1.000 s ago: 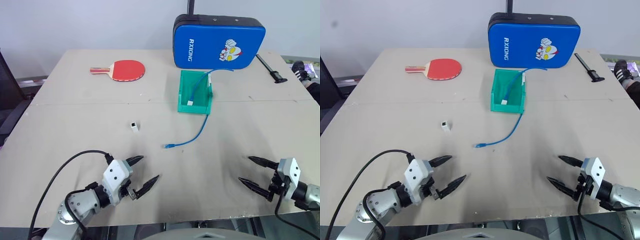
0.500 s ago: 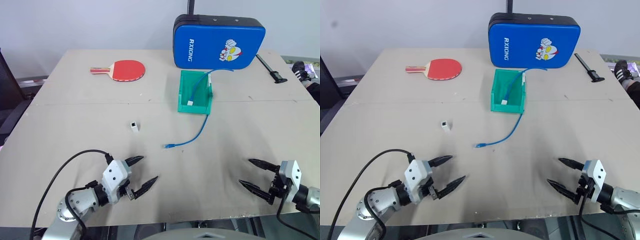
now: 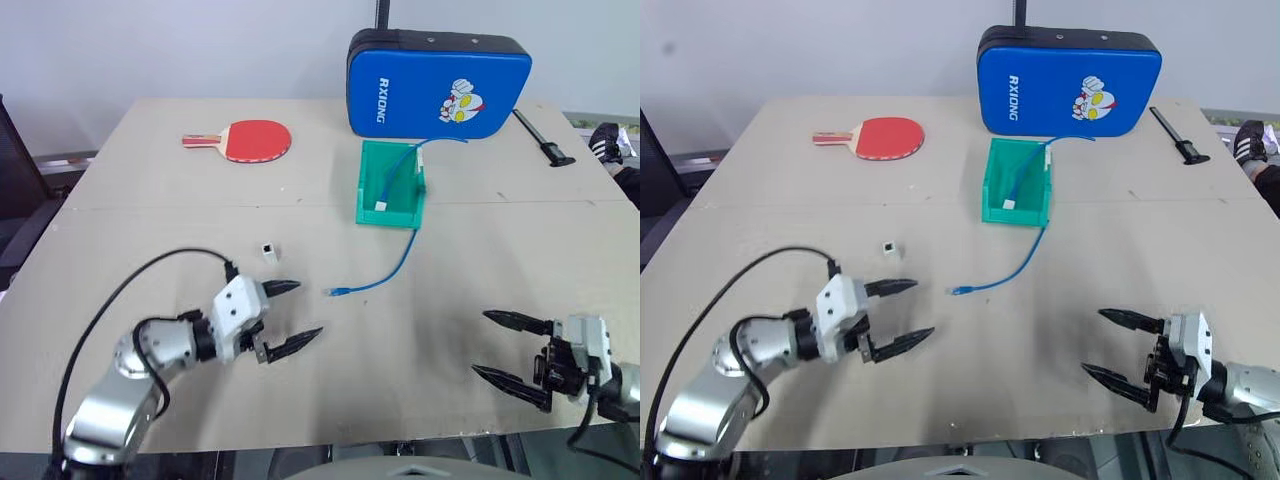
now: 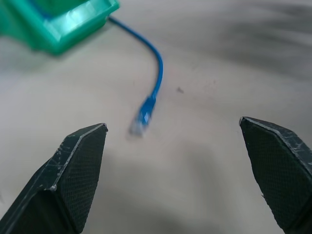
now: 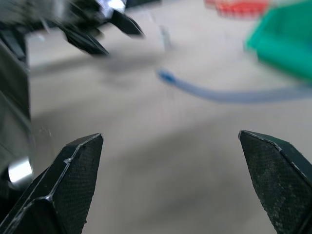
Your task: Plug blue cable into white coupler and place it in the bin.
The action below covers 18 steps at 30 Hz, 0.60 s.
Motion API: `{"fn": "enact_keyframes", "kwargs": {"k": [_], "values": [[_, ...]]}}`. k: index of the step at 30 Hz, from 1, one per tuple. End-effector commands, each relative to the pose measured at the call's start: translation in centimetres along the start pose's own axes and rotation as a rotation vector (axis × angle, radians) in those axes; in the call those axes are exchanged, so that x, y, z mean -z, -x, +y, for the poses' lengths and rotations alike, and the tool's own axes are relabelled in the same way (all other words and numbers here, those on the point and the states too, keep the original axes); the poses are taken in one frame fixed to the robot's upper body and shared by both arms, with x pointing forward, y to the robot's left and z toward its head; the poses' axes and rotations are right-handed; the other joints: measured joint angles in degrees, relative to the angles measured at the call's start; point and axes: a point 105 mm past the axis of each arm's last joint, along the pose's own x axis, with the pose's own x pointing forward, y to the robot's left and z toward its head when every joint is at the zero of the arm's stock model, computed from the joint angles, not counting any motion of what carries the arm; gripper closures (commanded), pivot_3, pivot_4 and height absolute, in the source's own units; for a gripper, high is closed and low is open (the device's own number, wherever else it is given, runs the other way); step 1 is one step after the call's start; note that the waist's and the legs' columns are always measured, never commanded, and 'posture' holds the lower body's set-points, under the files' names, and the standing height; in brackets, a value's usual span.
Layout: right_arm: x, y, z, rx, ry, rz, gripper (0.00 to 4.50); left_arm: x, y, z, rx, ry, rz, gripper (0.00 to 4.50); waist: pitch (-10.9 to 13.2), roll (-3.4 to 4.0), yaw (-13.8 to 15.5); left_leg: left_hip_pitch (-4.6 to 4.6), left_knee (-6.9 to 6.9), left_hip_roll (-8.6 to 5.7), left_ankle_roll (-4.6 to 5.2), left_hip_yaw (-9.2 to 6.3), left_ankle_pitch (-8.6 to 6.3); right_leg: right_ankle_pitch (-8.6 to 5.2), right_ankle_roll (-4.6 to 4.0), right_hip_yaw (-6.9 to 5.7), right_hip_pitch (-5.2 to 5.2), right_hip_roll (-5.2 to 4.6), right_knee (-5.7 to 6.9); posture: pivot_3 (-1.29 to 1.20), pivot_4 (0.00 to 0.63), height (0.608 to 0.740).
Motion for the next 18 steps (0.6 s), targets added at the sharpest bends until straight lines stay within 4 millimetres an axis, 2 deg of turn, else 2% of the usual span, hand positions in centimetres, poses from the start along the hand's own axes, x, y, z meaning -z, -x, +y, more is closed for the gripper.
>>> {"fn": "enact_keyframes", "kwargs": {"k": [1,9,13,18], "values": [[-2.1,-0.5,0.0,-0.044,0.033,-0.045,0.10,0.2,-0.5,0.5,0.076,-0.052,0.029,0.00,0.01,0.00,-0.06,0.00,0.00,0.00,0.00,0.01,0.00,0.00,0.00,0.01,0.00,0.00,-0.02,0.00,0.150,0.663],[-2.7,-1.0,-0.5,-0.031,0.047,-0.047,0.10,0.6,-1.8,3.2,0.209,-0.109,0.132,0.00,0.04,-0.06,0.55,-0.02,0.00,-0.06,-0.01,-0.01,0.01,0.01,0.01,-0.03,0.00,0.03,-0.01,0.00,0.150,0.663],[-2.6,-0.9,-0.4,-0.005,0.044,-0.052,0.10,1.1,-1.9,4.0,0.266,-0.146,0.223,0.00,0.05,-0.06,0.62,-0.02,0.00,-0.06,-0.02,0.03,0.01,0.01,0.02,-0.01,0.00,0.05,-0.02,0.00,0.150,0.663],[-2.4,-1.1,0.0,0.019,0.041,-0.066,0.10,0.4,-3.0,4.7,0.291,-0.183,0.262,0.00,0.07,-0.11,0.82,-0.03,0.00,-0.07,-0.02,0.03,0.01,0.02,0.03,-0.01,0.00,0.06,-0.01,0.00,0.150,0.663]]}}
